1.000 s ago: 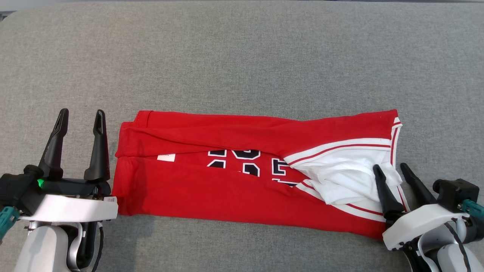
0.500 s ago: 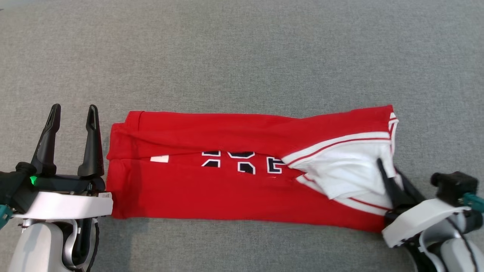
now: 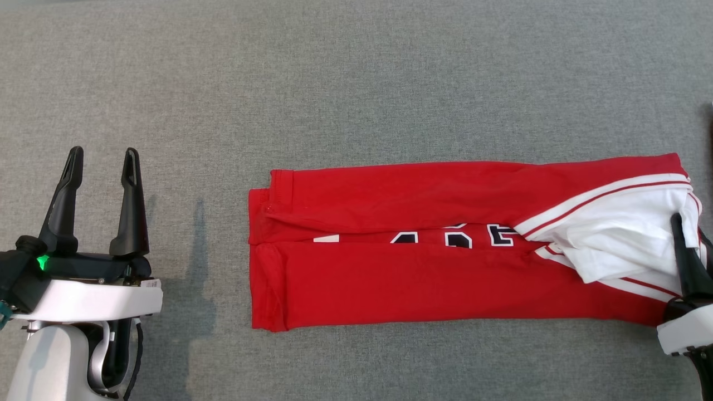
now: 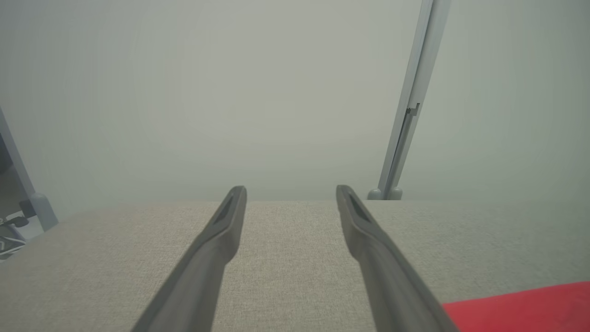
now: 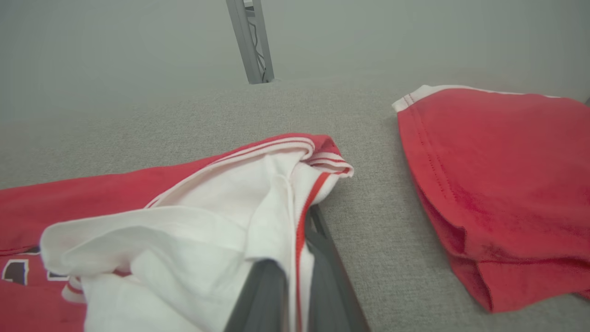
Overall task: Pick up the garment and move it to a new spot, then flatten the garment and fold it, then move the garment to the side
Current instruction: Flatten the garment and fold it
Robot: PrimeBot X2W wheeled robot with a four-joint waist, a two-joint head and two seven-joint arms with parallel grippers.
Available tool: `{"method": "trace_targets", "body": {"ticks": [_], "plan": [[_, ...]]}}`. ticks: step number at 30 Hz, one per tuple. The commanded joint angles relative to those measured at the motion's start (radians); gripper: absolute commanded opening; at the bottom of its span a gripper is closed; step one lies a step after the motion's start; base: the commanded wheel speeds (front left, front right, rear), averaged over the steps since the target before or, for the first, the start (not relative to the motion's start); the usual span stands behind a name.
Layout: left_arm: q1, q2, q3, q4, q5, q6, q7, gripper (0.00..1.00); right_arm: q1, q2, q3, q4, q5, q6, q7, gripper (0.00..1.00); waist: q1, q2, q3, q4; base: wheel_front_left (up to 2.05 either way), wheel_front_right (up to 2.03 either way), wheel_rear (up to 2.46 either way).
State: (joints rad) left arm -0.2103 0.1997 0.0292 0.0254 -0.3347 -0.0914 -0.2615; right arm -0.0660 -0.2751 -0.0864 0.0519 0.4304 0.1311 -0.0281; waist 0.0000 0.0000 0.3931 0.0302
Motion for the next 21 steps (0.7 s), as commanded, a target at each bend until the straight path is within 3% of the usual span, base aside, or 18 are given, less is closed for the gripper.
{"method": "trace_targets", "body": {"ticks": [1, 11, 16, 21], "plan": [[-0.011, 0.003, 0.004, -0.002, 0.007, -0.005, -0.003, 1.00, -0.012, -0.005, 0.000, -0.015, 0.003, 0.000, -0.005, 0.00, 0.0000, 0.0000, -0.001, -0.003, 0.00, 0.00, 0.00], [-0.009, 0.007, 0.002, 0.002, 0.007, -0.006, -0.003, 1.00, -0.083, 0.013, 0.137, -0.235, -0.063, 0.000, 0.024, 0.00, 0.0000, 0.0000, -0.015, -0.006, 0.00, 0.00, 0.00], [-0.019, 0.006, -0.008, 0.006, 0.008, -0.007, -0.003, 1.00, -0.141, 0.087, 0.271, -0.316, -0.088, 0.000, 0.092, 0.00, 0.0000, 0.0000, -0.020, 0.007, 0.00, 0.00, 0.00], [-0.029, 0.001, -0.022, 0.010, 0.006, -0.009, -0.003, 1.00, -0.209, 0.173, 0.437, -0.264, -0.071, 0.000, 0.108, 0.00, 0.0000, 0.0000, -0.021, 0.029, 0.00, 0.00, 0.00]]}}
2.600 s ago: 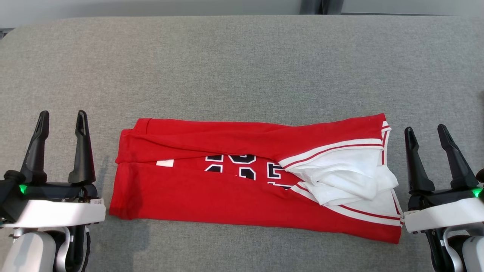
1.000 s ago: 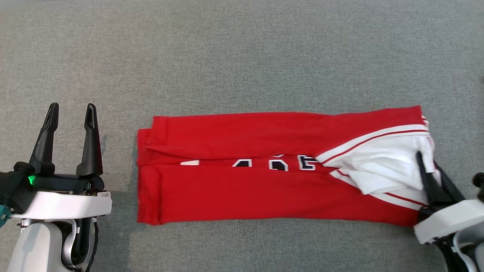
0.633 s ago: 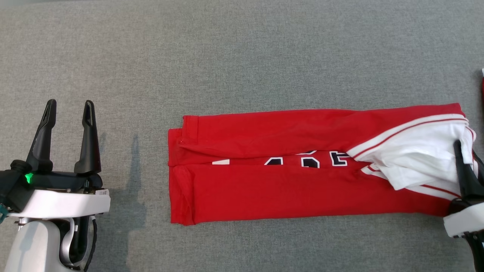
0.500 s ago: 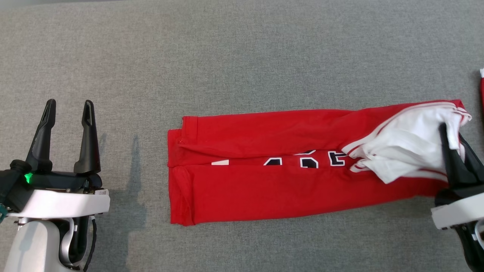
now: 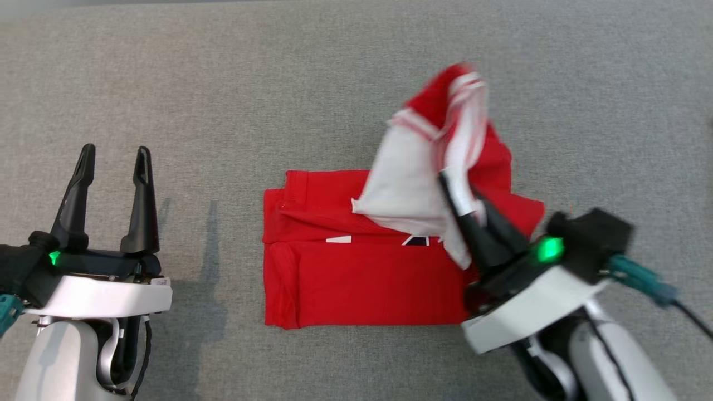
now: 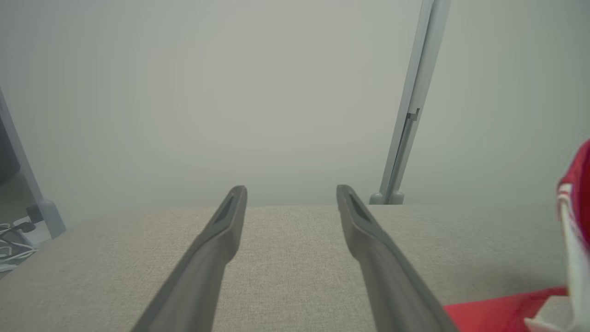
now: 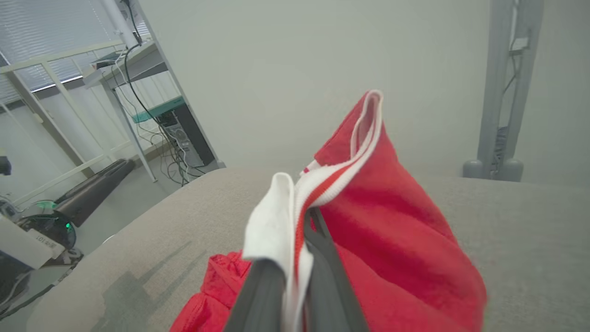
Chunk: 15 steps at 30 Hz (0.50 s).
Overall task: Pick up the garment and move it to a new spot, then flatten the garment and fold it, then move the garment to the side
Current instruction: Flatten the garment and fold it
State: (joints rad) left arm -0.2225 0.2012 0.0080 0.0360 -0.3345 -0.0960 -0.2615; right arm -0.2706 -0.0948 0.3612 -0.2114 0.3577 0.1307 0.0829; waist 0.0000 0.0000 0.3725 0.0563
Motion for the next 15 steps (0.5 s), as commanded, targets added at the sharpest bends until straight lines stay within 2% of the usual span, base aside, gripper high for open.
{"method": "trace_targets", "body": {"ticks": [1, 6, 15], "plan": [[-0.017, -0.002, -0.004, 0.001, 0.006, -0.005, -0.003, 1.00, -0.014, 0.004, 0.023, 0.023, 0.006, 0.000, -0.001, 0.00, 0.0000, 0.0000, -0.001, 0.009, 0.00, 0.00, 0.00], [-0.019, -0.010, -0.019, 0.011, 0.004, -0.007, -0.003, 1.00, -0.071, 0.036, 0.173, 0.166, 0.063, 0.000, -0.034, 0.00, 0.0000, 0.0000, -0.002, 0.035, 0.00, 0.00, 0.00], [-0.033, -0.023, -0.039, 0.034, 0.001, -0.016, -0.003, 1.00, -0.169, 0.042, 0.385, 0.369, 0.198, 0.000, -0.159, 0.00, 0.0000, 0.0000, 0.003, 0.065, 0.00, 0.00, 0.00]]}}
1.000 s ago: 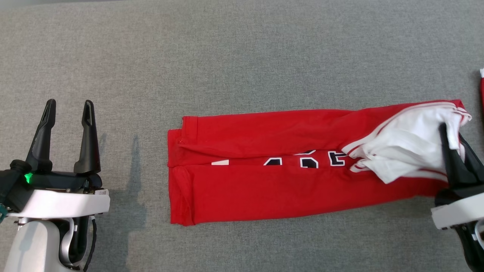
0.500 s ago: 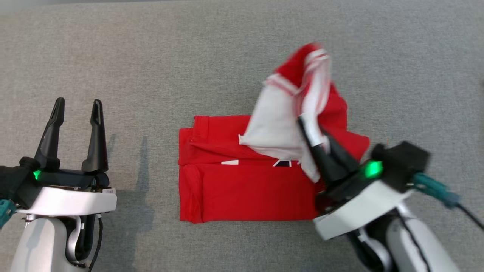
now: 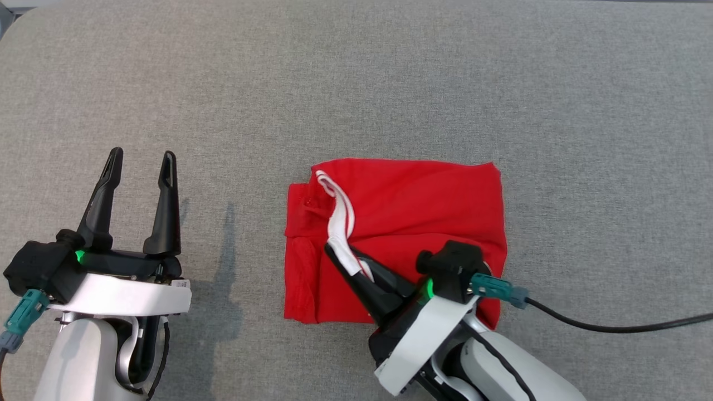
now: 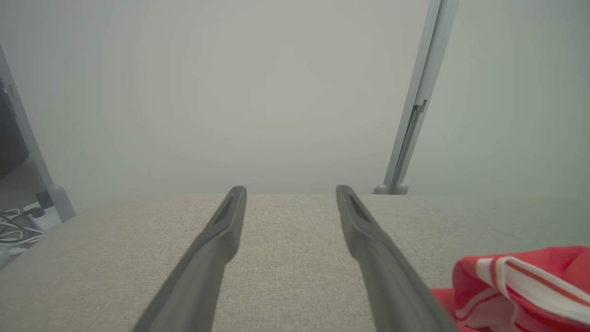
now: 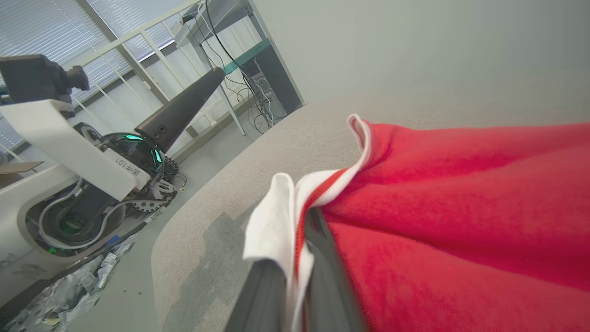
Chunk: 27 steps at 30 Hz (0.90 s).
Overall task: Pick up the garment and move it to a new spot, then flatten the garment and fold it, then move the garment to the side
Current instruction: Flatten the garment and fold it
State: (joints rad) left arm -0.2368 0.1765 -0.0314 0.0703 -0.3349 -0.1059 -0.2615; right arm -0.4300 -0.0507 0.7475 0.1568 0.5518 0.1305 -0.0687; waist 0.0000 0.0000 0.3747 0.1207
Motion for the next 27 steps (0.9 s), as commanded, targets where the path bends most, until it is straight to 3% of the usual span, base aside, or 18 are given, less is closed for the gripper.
{"method": "trace_targets", "body": {"ticks": [1, 8, 9, 10, 11, 17, 27], "plan": [[-0.020, 0.001, -0.001, 0.002, 0.001, -0.007, -0.003, 1.00, -0.022, -0.002, 0.022, 0.018, 0.022, 0.000, -0.021, 0.00, 0.0000, 0.0000, 0.001, 0.003, 0.00, 0.00, 0.00], [-0.038, -0.006, -0.013, 0.022, 0.000, -0.013, -0.003, 1.00, -0.132, -0.003, 0.171, 0.189, 0.135, 0.000, -0.106, 0.00, 0.0000, 0.0000, 0.012, 0.017, 0.00, 0.00, 0.00], [-0.042, -0.007, -0.015, 0.024, 0.000, -0.014, -0.003, 1.00, -0.143, -0.003, 0.183, 0.206, 0.155, 0.000, -0.115, 0.40, 0.0000, 0.0000, 0.014, 0.018, 0.00, 0.00, 0.00], [-0.044, -0.007, -0.016, 0.025, 0.000, -0.015, -0.003, 1.00, -0.153, -0.003, 0.193, 0.218, 0.166, 0.001, -0.123, 0.93, 0.0000, 0.0000, 0.016, 0.019, 0.00, 0.00, 0.00], [-0.044, -0.007, -0.017, 0.027, 0.000, -0.014, -0.003, 1.00, -0.163, -0.003, 0.202, 0.226, 0.179, 0.000, -0.135, 1.00, 0.0000, 0.0000, 0.017, 0.019, 0.00, 0.00, 0.00], [-0.042, -0.003, -0.009, 0.031, 0.003, -0.018, -0.003, 1.00, -0.185, -0.003, 0.228, 0.180, 0.257, 0.001, -0.171, 1.00, 0.0000, 0.0000, 0.020, 0.011, 0.00, 0.00, 0.00], [-0.026, 0.008, 0.013, 0.031, 0.013, -0.019, -0.003, 1.00, -0.122, -0.003, 0.177, -0.058, 0.299, 0.000, -0.178, 1.00, 0.0000, 0.0000, 0.003, -0.026, 0.00, 0.00, 0.00]]}}
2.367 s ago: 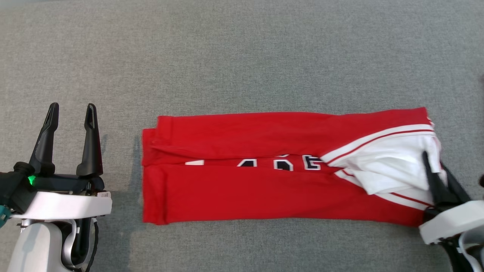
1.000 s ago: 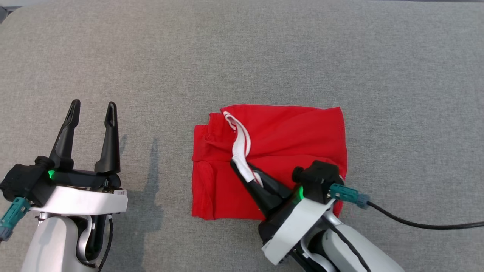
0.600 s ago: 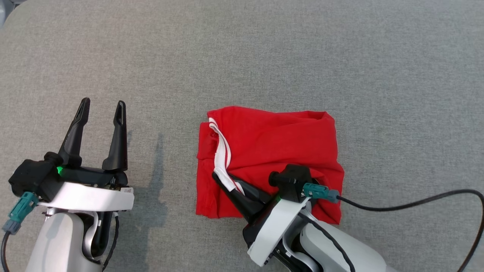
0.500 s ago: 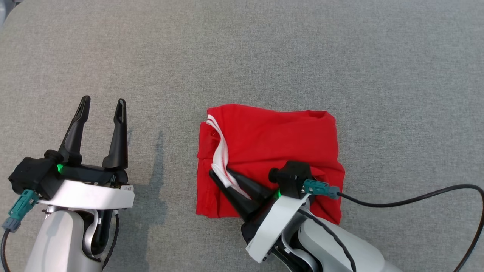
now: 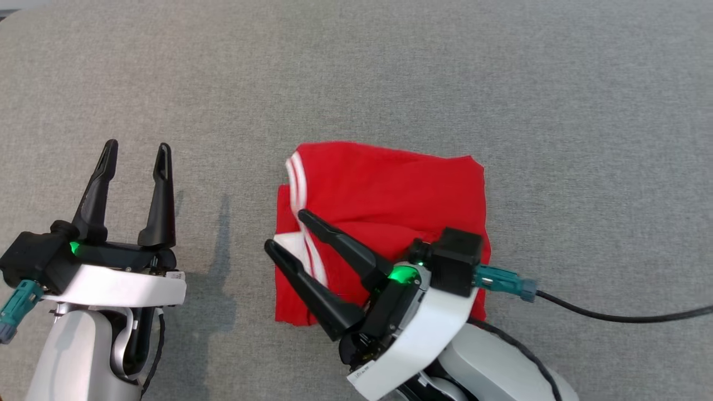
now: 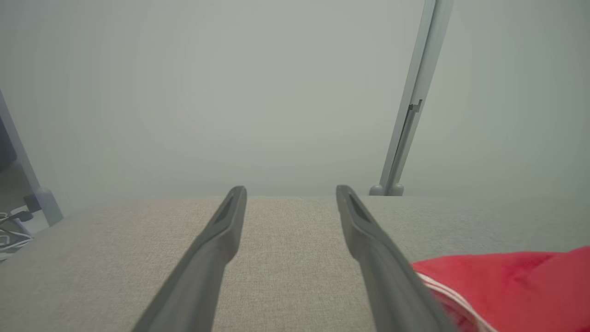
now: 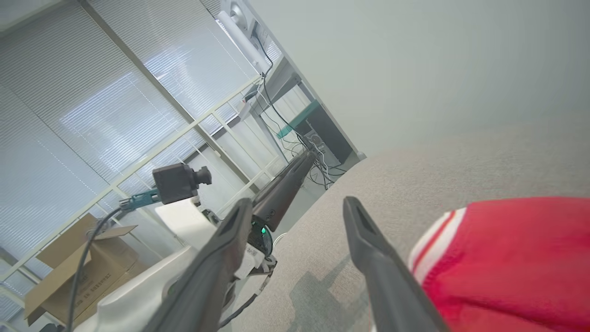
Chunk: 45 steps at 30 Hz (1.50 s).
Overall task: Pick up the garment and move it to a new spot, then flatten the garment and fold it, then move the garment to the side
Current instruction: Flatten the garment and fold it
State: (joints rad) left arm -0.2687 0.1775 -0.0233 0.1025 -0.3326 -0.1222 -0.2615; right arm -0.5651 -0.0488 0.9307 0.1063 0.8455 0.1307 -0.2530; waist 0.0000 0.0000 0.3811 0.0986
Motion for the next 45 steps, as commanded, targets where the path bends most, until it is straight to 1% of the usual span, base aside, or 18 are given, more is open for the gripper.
{"method": "trace_targets", "body": {"ticks": [1, 6, 10, 13, 16, 19, 22, 26, 30, 34, 39, 45], "plan": [[0.008, 0.007, 0.006, -0.002, 0.011, -0.003, -0.003, 1.00, 0.028, -0.005, -0.019, -0.027, 0.016, 0.000, 0.017, 1.00, 0.0000, 0.0000, -0.004, -0.007, 0.00, 0.00, 0.00], [0.010, 0.012, 0.016, -0.005, 0.012, -0.004, -0.003, 1.00, 0.087, -0.005, -0.102, -0.078, -0.014, 0.000, 0.100, 1.00, 0.0000, 0.0000, -0.009, -0.020, 0.00, 0.00, 0.00], [0.011, 0.013, 0.022, -0.006, 0.013, -0.002, -0.003, 1.00, 0.136, -0.008, -0.199, -0.150, -0.056, 0.000, 0.094, 1.00, 0.0000, 0.0000, -0.015, -0.024, 0.00, 0.00, 0.00], [0.017, 0.014, 0.033, -0.011, 0.014, 0.005, -0.003, 1.00, 0.184, -0.014, -0.317, -0.225, -0.102, 0.000, 0.072, 1.00, 0.0000, 0.0000, -0.022, -0.031, 0.00, 0.00, 0.00], [0.032, 0.017, 0.042, -0.019, 0.016, 0.012, -0.003, 1.00, 0.233, -0.022, -0.462, -0.300, -0.160, 0.000, 0.063, 1.00, 0.0000, 0.0000, -0.028, -0.040, 0.00, 0.00, 0.00], [0.036, 0.020, 0.051, -0.032, 0.015, 0.020, -0.003, 1.00, 0.280, -0.031, -0.602, -0.357, -0.224, 0.000, 0.081, 1.00, 0.0000, 0.0000, -0.034, -0.050, 0.00, 0.00, 0.00], [0.049, 0.021, 0.053, -0.046, 0.016, 0.030, -0.003, 1.00, 0.320, -0.039, -0.723, -0.387, -0.285, 0.000, 0.109, 1.00, 0.0000, 0.0000, -0.041, -0.057, 0.00, 0.00, 0.00], [0.065, 0.018, 0.055, -0.069, 0.015, 0.044, 0.001, 1.00, 0.364, -0.058, -0.838, -0.373, -0.361, 0.000, 0.135, 1.00, 0.0000, 0.0000, -0.055, -0.062, 0.00, 0.00, 0.00], [0.099, 0.015, 0.056, -0.094, 0.016, 0.059, 0.009, 1.00, 0.405, -0.082, -0.899, -0.326, -0.414, 0.000, 0.136, 1.00, 0.0000, 0.0000, -0.072, -0.069, 0.00, 0.00, 0.00], [0.133, 0.012, 0.050, -0.126, 0.024, 0.074, 0.020, 1.00, 0.444, -0.092, -0.942, -0.272, -0.453, 0.000, 0.122, 1.00, 0.0000, 0.0000, -0.089, -0.069, 0.00, 0.00, 0.00], [0.164, 0.010, 0.043, -0.151, 0.028, 0.088, 0.035, 1.00, 0.464, -0.092, -0.954, -0.234, -0.460, 0.000, 0.109, 1.00, 0.0000, 0.0000, -0.100, -0.068, 0.00, 0.00, 0.00], [0.180, 0.009, 0.032, -0.167, 0.027, 0.095, 0.051, 1.00, 0.465, -0.101, -0.955, -0.205, -0.455, 0.000, 0.111, 1.00, 0.0000, 0.0000, -0.109, -0.063, 0.00, 0.00, 0.00]]}}
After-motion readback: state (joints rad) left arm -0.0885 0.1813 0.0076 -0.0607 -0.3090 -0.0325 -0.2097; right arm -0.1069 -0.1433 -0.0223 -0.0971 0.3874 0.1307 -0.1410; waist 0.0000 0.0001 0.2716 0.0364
